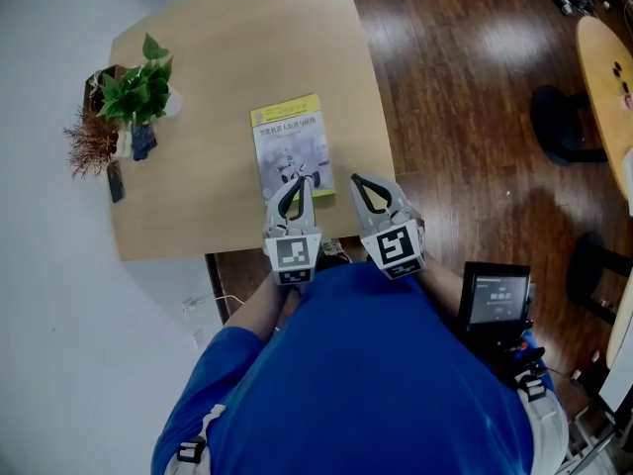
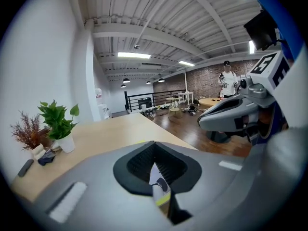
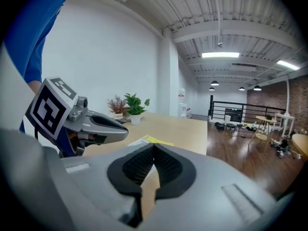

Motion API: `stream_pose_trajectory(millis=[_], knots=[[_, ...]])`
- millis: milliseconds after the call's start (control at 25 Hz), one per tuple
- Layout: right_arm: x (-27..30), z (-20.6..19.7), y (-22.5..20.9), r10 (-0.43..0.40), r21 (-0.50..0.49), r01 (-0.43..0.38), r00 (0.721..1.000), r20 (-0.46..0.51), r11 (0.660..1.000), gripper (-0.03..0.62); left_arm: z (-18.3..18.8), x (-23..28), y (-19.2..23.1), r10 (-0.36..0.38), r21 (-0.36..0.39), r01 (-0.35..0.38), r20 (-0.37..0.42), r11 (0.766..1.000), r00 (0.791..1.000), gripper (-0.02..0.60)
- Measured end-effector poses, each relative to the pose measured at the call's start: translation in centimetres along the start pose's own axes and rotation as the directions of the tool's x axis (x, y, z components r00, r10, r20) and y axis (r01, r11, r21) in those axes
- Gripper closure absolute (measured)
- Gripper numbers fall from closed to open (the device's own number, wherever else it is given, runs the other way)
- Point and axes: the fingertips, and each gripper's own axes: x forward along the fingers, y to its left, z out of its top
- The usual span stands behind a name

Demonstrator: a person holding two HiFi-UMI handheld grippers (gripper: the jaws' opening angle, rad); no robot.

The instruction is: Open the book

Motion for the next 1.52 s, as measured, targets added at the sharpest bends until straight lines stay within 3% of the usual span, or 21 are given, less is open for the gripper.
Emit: stream_pose_trajectory(millis=[280,560,600,680,840,1080,1360,1520], knots=[[1.3,-2.1,-1.9,0.056,0.053,-0.055,0.998,-0.017,0.997,0.591,-1.6,4.0,-2.2,-0.008,0.006,0.008,-0.096,1.000,0.995,0.574],[2.2,-3.9,-3.4,0.087,0.086,-0.084,0.996,-0.031,0.993,0.591,-4.2,7.1,-3.2,0.024,0.043,-0.015,-0.238,0.999,0.971,0.570],[2.3,-4.1,-3.6,0.089,0.089,-0.086,0.996,-0.033,0.992,0.591,-4.8,7.7,-3.5,0.015,0.036,-0.006,-0.253,0.999,0.967,0.518],[2.4,-4.4,-4.1,0.090,0.095,-0.087,0.995,-0.037,0.992,0.591,-5.7,8.6,-3.9,0.010,0.021,-0.005,-0.283,1.000,0.959,0.474],[2.1,-5.1,-5.0,0.092,0.102,-0.086,0.995,-0.047,0.991,0.591,-7.0,10.3,-3.9,0.045,0.025,-0.039,-0.345,0.999,0.938,0.408],[1.7,-5.9,-6.5,0.089,0.114,-0.083,0.995,-0.054,0.990,0.591,-8.4,12.1,-3.5,0.118,0.067,-0.099,-0.421,0.993,0.900,0.377],[1.6,-6.4,-7.7,0.094,0.123,-0.087,0.994,-0.056,0.989,0.591,-9.9,13.3,-3.6,0.163,0.096,-0.133,-0.500,0.987,0.851,0.379],[1.6,-6.3,-8.3,0.100,0.126,-0.093,0.994,-0.053,0.988,0.591,-10.2,13.3,-3.3,0.181,0.100,-0.151,-0.523,0.983,0.833,0.388]])
